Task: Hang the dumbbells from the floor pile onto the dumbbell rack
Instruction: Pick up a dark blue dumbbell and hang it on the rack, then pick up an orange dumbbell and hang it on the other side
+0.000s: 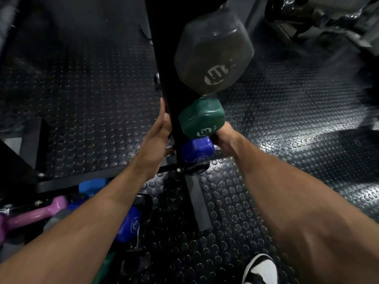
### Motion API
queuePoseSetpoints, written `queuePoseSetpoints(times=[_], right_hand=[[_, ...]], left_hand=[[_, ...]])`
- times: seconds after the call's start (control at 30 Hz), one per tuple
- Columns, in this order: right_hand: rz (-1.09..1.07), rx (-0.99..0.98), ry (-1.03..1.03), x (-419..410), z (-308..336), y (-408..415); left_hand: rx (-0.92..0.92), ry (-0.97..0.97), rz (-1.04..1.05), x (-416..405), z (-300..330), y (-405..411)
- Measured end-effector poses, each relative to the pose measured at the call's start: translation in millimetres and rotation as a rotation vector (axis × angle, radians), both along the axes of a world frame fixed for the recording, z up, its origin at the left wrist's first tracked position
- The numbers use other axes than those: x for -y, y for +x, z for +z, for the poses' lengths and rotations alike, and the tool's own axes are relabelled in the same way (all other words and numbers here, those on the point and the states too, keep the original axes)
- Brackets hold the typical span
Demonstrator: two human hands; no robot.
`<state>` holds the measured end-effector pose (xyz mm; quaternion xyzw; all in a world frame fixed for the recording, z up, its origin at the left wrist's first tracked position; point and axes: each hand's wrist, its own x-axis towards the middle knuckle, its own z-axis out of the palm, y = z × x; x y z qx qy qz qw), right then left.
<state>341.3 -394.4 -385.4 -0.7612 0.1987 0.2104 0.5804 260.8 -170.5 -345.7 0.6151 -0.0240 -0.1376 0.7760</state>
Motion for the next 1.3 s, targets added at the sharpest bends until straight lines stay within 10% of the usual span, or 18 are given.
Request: queuePoseSetpoints(times=[0.7, 1.3], right_hand=[[-0.183, -0.041, 0.218, -20.7, 8.2, -84.3], [-0.250, -0.155, 0.035, -71.1, 42.1, -202.8]], left_hand=[[-0.162, 0.011, 0.057, -9.5, 28.2, -8.7], [-0.114, 0.894, -0.095, -106.1, 78.8, -162.6]])
